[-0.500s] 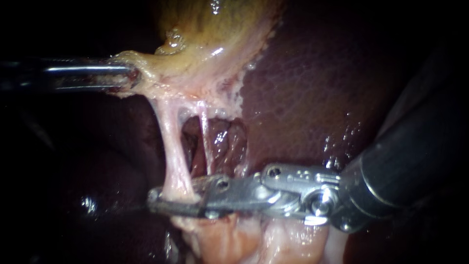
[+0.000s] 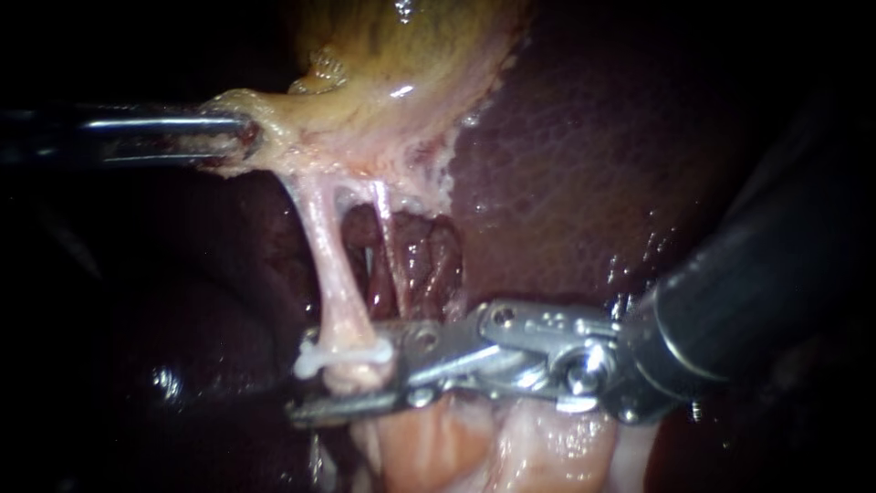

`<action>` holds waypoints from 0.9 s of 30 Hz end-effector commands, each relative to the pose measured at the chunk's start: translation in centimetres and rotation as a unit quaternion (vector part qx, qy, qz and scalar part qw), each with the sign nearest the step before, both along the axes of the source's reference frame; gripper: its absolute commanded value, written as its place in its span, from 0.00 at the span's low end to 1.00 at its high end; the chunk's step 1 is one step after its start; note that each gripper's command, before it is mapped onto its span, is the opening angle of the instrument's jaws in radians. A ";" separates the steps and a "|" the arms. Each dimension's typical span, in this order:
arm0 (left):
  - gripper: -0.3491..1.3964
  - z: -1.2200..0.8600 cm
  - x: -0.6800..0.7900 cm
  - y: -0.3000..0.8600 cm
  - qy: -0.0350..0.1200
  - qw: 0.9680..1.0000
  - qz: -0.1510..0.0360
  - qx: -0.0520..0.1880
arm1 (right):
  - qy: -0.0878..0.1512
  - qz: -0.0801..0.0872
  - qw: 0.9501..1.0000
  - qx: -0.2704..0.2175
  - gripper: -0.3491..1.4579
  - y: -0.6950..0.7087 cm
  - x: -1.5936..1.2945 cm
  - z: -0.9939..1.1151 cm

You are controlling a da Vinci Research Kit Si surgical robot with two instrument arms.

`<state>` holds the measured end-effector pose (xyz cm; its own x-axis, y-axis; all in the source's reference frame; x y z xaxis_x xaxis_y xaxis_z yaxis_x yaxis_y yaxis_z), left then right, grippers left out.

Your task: Going back first clip left tube

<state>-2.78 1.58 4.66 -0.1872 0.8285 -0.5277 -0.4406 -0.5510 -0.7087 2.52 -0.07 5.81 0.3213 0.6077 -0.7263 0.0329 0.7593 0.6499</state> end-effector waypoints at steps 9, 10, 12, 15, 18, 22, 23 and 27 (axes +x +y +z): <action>0.00 0.00 0.00 0.00 0.000 1.000 0.000 0.000 | -0.007 0.016 0.996 -0.090 0.47 0.31 -0.34 0.17; 0.00 0.00 0.00 0.00 0.000 1.000 0.000 0.000 | -0.005 0.014 0.995 -0.097 0.47 0.34 -0.42 0.13; 0.00 0.00 0.00 0.00 0.000 1.000 0.000 0.000 | -0.001 0.010 0.994 -0.105 0.47 0.38 -0.55 0.07; 0.00 -0.01 0.00 -0.01 0.000 1.000 0.000 0.000 | 0.008 0.000 0.992 -0.124 0.47 0.42 -0.85 -0.06; 0.00 -0.01 0.00 -0.01 0.000 1.000 0.000 0.000 | 0.012 -0.005 0.991 -0.135 0.47 0.44 -1.20 -0.16; 0.00 0.00 -0.02 -0.01 0.001 1.000 0.000 0.000 | 0.006 0.001 0.989 -0.150 0.47 0.45 -1.65 -0.28; 0.00 0.00 -0.02 -0.01 0.001 1.000 0.000 0.000 | 0.006 0.001 0.988 -0.152 0.47 0.46 -1.71 -0.29; 0.00 0.01 -0.02 -0.02 0.001 1.000 0.000 -0.001 | 0.002 0.004 0.987 -0.160 0.47 0.56 -2.00 -0.39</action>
<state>-2.81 1.56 4.66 -0.1871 0.8282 -0.5282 -0.4421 -0.5512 -0.7076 0.48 0.51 5.40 0.3135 0.3487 -0.8833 0.0286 0.9262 0.3758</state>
